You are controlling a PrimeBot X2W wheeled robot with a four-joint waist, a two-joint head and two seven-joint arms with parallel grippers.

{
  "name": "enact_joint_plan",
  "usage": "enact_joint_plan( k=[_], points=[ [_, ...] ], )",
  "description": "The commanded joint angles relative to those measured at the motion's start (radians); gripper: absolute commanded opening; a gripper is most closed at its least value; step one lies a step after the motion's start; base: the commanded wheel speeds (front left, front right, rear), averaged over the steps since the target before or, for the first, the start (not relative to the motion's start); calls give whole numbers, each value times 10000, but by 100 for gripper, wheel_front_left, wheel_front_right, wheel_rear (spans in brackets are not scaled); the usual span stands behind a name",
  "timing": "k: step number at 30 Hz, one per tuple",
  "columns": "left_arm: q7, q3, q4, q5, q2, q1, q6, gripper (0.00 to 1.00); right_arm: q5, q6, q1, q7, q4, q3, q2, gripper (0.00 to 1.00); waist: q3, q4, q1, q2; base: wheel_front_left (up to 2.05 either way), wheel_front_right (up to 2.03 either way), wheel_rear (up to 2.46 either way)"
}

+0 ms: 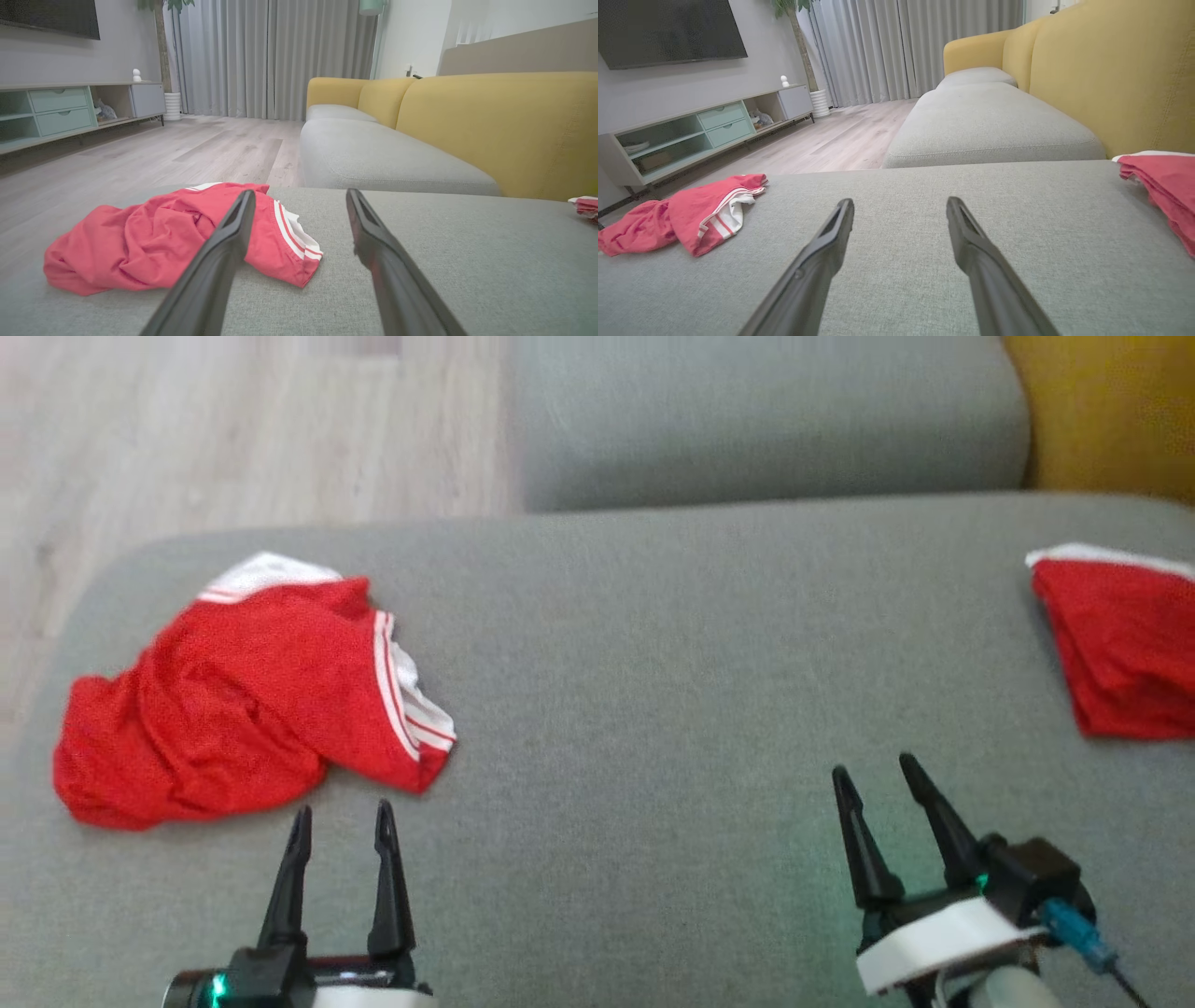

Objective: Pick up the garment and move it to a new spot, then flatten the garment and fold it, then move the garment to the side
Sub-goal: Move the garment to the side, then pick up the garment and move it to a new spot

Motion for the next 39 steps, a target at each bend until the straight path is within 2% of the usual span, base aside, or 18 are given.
enact_joint_plan(
  k=[1,13,20,33,39],
  points=[
    [-51,416,-251,66,-18,-274,-72,100,-91,-7,-236,-108,-371,153,66,100,-437,205,4,-1,0,0,0],
    [-51,478,206,292,-18,-20,-431,100,-249,-7,236,-108,-158,-390,340,100,-672,301,4,-1,0,0,0],
    [-51,408,314,418,-18,-52,-456,100,-253,-7,325,-108,-130,-790,375,100,-694,261,4,-1,0,0,0],
    [-51,485,408,484,-18,-109,-425,100,-18,-7,601,-108,-254,-710,379,100,-710,-23,4,-1,0,0,0],
    [-51,523,383,425,-19,-221,-357,100,-15,-7,835,-108,-287,-821,380,100,-623,443,4,-1,0,0,0]
  ],
)
